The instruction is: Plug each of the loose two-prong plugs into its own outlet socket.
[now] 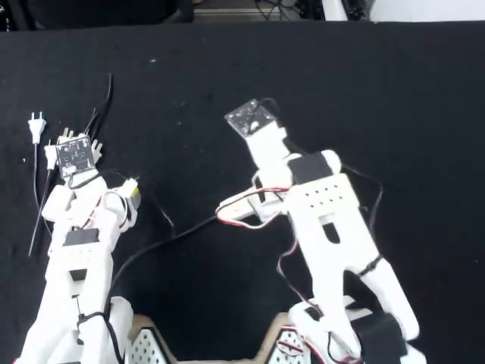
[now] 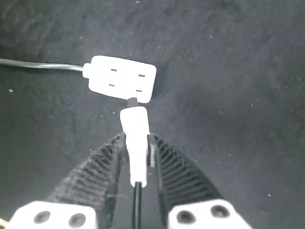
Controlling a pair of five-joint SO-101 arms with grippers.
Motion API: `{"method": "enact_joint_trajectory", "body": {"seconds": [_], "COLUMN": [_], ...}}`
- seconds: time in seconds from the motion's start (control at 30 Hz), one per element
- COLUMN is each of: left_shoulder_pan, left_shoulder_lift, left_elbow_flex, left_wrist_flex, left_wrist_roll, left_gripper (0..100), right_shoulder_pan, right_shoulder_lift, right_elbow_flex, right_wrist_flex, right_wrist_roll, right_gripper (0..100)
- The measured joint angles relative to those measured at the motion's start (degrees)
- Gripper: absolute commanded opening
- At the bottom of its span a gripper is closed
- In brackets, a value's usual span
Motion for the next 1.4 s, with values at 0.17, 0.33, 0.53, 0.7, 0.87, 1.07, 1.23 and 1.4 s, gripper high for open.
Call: {"method": "enact_joint_trajectory", "body": {"seconds": [0.17,0.33,0.53,0.7,0.87,1.07,1.23,1.4], "left_shoulder_pan": [0.0,0.2,0.4,0.4,0.4,0.4,1.1,3.5], "left_shoulder_lift": [0.0,0.0,0.0,0.0,0.0,0.0,0.0,0.0], "left_elbow_flex": [0.0,0.0,0.0,0.0,0.0,0.0,0.0,0.0], "left_wrist_flex": [0.0,0.0,0.0,0.0,0.0,0.0,0.0,0.0], "left_wrist_roll": [0.0,0.0,0.0,0.0,0.0,0.0,0.0,-1.2], "left_gripper": [22,22,22,22,22,22,22,22], "right_shoulder_pan": [-1.1,-1.1,-1.1,-1.1,-1.1,-1.1,-1.1,-1.1], "right_shoulder_lift": [8.9,14.9,20.0,26.0,31.5,35.2,37.5,38.9], "right_elbow_flex": [-4.1,-11.0,-18.5,-22.9,-29.3,-35.3,-36.9,-37.2], "right_wrist_flex": [0.5,5.1,9.9,11.3,16.1,20.4,20.7,20.7], "right_wrist_roll": [-1.8,-4.1,-4.9,-10.0,-12.0,-12.0,-12.5,-13.9], "right_gripper": [1.1,1.1,1.1,1.1,1.1,1.1,1.1,1.1]}}
